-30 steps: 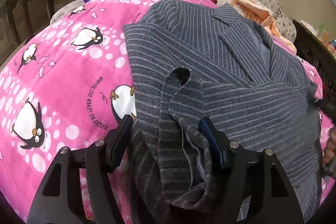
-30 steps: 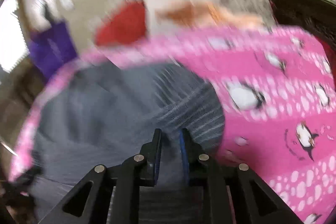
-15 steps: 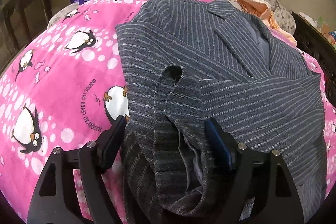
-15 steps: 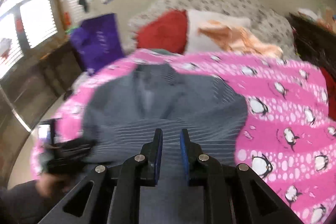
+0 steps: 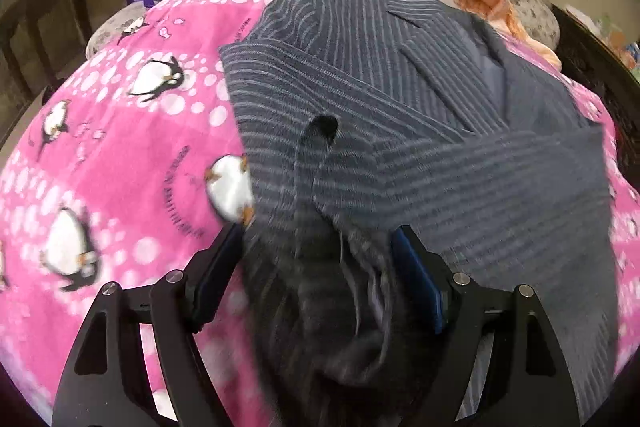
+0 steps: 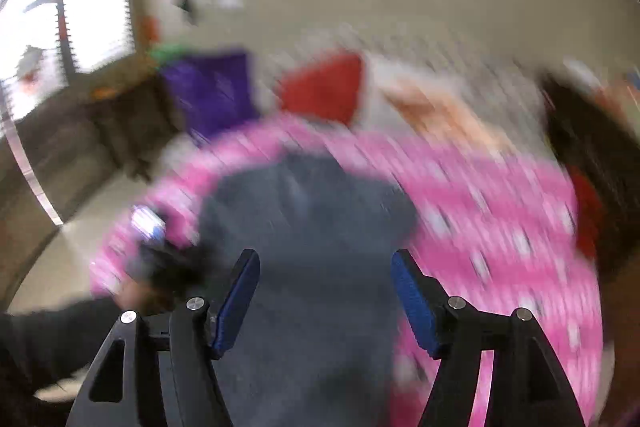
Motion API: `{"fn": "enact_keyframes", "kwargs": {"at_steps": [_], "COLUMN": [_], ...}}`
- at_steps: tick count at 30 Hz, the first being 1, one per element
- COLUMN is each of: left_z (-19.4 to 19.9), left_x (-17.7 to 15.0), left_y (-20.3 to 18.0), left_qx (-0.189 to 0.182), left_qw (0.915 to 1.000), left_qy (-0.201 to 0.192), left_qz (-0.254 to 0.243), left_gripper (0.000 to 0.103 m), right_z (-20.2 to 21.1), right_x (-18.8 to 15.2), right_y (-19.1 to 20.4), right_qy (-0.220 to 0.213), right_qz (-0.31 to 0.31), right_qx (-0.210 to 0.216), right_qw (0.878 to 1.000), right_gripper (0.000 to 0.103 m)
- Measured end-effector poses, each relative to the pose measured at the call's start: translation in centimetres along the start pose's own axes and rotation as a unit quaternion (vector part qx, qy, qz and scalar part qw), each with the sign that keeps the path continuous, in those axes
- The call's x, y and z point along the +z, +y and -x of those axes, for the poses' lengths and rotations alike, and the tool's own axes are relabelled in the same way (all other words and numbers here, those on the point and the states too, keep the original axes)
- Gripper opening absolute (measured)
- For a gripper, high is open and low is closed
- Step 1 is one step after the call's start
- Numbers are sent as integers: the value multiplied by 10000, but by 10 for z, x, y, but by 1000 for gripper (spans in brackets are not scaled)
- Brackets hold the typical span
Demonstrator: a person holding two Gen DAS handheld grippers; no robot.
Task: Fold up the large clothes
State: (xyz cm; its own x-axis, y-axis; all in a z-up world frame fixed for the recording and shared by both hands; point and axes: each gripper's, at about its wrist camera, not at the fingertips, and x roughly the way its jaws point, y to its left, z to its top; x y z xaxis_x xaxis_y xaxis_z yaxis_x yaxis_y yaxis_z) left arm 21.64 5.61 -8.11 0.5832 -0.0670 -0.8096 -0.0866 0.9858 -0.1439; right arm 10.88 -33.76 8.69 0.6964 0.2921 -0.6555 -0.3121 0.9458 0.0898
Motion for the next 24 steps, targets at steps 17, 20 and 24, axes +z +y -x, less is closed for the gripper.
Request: {"fn": "enact_keyframes", "kwargs": {"at_steps": [17, 20, 24], "left_z": [131, 133, 124], "left_x": [-190, -197, -188], "left_y": [53, 38, 35], "left_qx": [-547, -784, -1539], "left_qw": [9935, 9891, 9804], "left_qy": [311, 423, 648], "left_qz": [-950, -1175, -1045], "left_gripper": [79, 80, 80], "right_z": [-41, -46, -53], "right_x": [-266, -263, -263], "right_y": [-60, -59, -56], "right_qy": [1006, 862, 833], "right_qz": [-1498, -1522, -1330], "right_qx": [884, 1300, 1530], "right_qw": [9796, 9760, 9757], "right_gripper": [65, 64, 61]}}
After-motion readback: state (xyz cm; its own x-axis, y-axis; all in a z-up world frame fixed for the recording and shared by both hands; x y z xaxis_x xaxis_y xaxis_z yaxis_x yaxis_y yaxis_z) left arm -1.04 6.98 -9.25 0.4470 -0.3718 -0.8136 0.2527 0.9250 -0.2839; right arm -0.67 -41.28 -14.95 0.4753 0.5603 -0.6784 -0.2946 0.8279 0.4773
